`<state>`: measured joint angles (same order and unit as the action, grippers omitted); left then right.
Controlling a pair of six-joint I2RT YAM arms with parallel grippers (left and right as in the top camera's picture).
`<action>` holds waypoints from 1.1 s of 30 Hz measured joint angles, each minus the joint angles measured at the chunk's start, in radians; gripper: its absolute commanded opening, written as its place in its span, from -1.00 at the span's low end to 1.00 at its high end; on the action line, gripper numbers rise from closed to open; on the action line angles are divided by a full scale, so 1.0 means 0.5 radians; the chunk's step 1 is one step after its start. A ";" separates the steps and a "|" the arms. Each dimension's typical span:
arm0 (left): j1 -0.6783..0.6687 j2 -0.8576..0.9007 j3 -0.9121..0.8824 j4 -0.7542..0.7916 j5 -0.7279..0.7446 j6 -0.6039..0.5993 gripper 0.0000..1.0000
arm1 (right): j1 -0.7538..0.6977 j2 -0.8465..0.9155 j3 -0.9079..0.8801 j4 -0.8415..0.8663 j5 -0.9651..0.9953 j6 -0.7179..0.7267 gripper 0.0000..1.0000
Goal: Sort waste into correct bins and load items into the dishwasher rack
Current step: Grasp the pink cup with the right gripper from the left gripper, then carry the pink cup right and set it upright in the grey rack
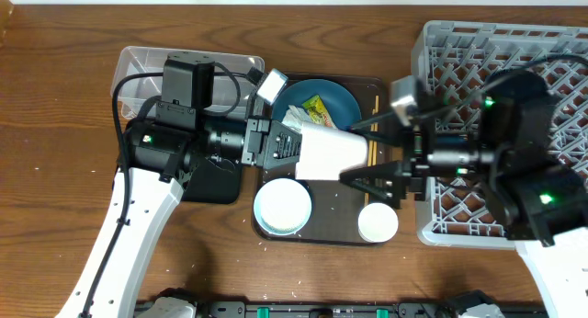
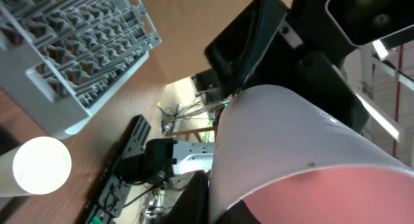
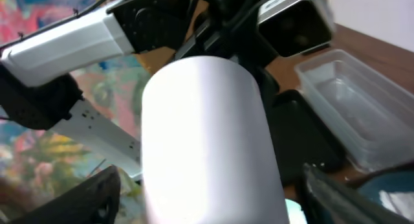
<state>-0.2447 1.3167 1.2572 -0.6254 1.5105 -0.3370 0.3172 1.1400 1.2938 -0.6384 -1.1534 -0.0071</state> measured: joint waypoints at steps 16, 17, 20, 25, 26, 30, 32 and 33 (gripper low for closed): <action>0.009 0.006 0.000 0.034 -0.070 -0.006 0.72 | 0.031 0.055 0.000 0.009 -0.036 0.082 -0.10; 0.009 0.006 0.000 0.034 -0.089 -0.006 0.73 | 0.008 0.043 0.000 -0.002 -0.035 0.082 -0.09; 0.021 0.006 0.000 0.033 -0.139 -0.007 0.75 | -0.135 -0.024 0.000 -0.104 -0.007 0.085 -0.07; 0.085 0.006 0.000 0.005 -0.170 -0.007 0.77 | -0.592 -0.196 0.003 -0.480 0.239 0.105 -0.05; 0.095 0.006 0.000 0.002 -0.172 -0.007 0.77 | -0.732 -0.240 0.004 -0.596 0.352 0.117 -0.03; 0.107 0.006 0.000 -0.023 -0.185 -0.007 0.79 | -1.067 -0.294 0.008 -0.945 0.843 0.215 -0.07; 0.107 0.006 0.000 -0.042 -0.189 -0.003 0.90 | -1.206 -0.278 0.008 -1.111 1.212 0.345 -0.09; 0.107 0.007 0.000 -0.047 -0.193 -0.008 0.90 | -1.251 -0.259 0.008 -1.183 1.389 0.412 -0.09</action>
<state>-0.1913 1.3201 1.2572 -0.6487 1.4139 -0.3408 -0.3084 1.0103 1.2980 -1.2297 -0.4591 0.1989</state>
